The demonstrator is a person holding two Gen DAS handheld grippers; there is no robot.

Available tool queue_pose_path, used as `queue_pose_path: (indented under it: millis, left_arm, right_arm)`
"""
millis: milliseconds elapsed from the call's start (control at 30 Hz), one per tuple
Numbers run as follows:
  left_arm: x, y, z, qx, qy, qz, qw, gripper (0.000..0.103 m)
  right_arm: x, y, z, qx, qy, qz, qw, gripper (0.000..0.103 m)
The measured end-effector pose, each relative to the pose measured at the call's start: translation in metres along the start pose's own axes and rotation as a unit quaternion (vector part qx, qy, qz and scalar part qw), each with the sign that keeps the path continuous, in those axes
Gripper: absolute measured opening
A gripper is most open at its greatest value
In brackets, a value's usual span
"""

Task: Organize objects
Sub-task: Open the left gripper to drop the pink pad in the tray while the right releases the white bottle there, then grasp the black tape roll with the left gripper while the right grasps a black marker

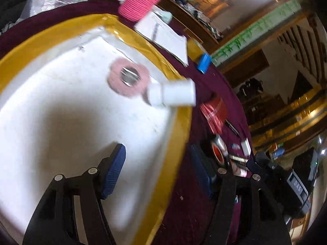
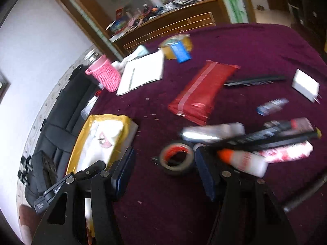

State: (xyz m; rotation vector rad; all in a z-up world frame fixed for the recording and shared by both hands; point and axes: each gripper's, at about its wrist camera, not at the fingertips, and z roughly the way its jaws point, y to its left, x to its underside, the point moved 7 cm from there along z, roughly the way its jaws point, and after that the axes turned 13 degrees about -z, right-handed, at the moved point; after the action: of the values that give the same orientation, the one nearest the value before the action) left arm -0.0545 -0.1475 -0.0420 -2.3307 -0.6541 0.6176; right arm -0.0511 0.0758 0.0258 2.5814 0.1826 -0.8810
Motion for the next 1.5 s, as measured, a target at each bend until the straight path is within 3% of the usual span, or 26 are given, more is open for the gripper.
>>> queue_pose_path:
  millis: [100, 200, 300, 400, 533, 600, 767, 933, 1000, 1033, 1067, 1167, 1267, 1333, 1500]
  left_arm:
    - [0.011, -0.012, 0.001, 0.01, 0.033, 0.0, 0.9994, 0.064]
    - [0.017, -0.028, -0.007, 0.002, 0.03, 0.025, 0.9992, 0.064]
    - [0.028, -0.045, -0.011, -0.029, 0.023, 0.062, 0.9974, 0.079]
    - [0.039, -0.053, -0.008, -0.061, 0.026, 0.07, 0.9954, 0.082]
    - [0.048, -0.055, -0.014, -0.049, 0.029, 0.044, 0.9974, 0.082]
    - [0.047, -0.056, -0.02, -0.042, 0.011, 0.042, 0.9982, 0.082]
    - [0.053, -0.082, -0.025, -0.049, -0.01, 0.115, 0.9921, 0.082]
    - [0.071, -0.111, -0.004, -0.075, -0.001, 0.227, 0.9711, 0.082]
    - [0.075, -0.114, 0.011, -0.092, 0.008, 0.255, 0.9625, 0.082]
    - [0.076, -0.114, 0.019, -0.104, 0.013, 0.262, 0.9592, 0.082]
    - [0.076, -0.114, 0.028, -0.112, 0.019, 0.266, 0.9571, 0.082]
    - [0.075, -0.11, 0.046, -0.134, 0.026, 0.272, 0.9525, 0.081]
    - [0.077, -0.115, 0.052, -0.137, 0.015, 0.304, 0.9427, 0.081]
    - [0.084, -0.124, 0.052, -0.131, 0.006, 0.349, 0.9278, 0.081]
    - [0.099, -0.149, 0.061, -0.121, 0.01, 0.471, 0.8739, 0.078]
  right_arm:
    - [0.012, -0.024, -0.018, 0.002, -0.01, 0.018, 1.0, 0.055]
    - [0.021, -0.047, -0.04, 0.013, -0.028, 0.028, 0.999, 0.056]
    - [0.027, -0.071, -0.059, 0.037, -0.044, 0.035, 0.998, 0.064]
    - [0.032, -0.095, -0.07, 0.051, -0.05, 0.046, 0.996, 0.065]
    - [0.042, -0.115, -0.069, 0.049, -0.036, 0.056, 0.997, 0.065]
    - [0.047, -0.114, -0.062, 0.045, -0.02, 0.044, 0.998, 0.065]
    - [0.054, -0.093, -0.041, 0.047, 0.019, -0.033, 0.998, 0.065]
    - [0.06, -0.064, -0.015, 0.067, 0.048, -0.109, 0.991, 0.061]
    - [0.06, -0.06, -0.008, 0.081, 0.053, -0.126, 0.987, 0.045]
    - [0.061, -0.058, -0.001, 0.084, 0.062, -0.133, 0.986, 0.032]
    - [0.062, -0.058, 0.003, 0.088, 0.069, -0.134, 0.985, 0.027]
    - [0.061, -0.059, 0.003, 0.087, 0.059, -0.131, 0.986, 0.024]
    - [0.062, -0.065, -0.001, 0.059, 0.051, -0.104, 0.992, 0.022]
    - [0.062, -0.07, -0.003, 0.041, 0.048, -0.083, 0.995, 0.022]
    - [0.063, -0.079, -0.007, 0.009, 0.046, -0.044, 0.998, 0.022]
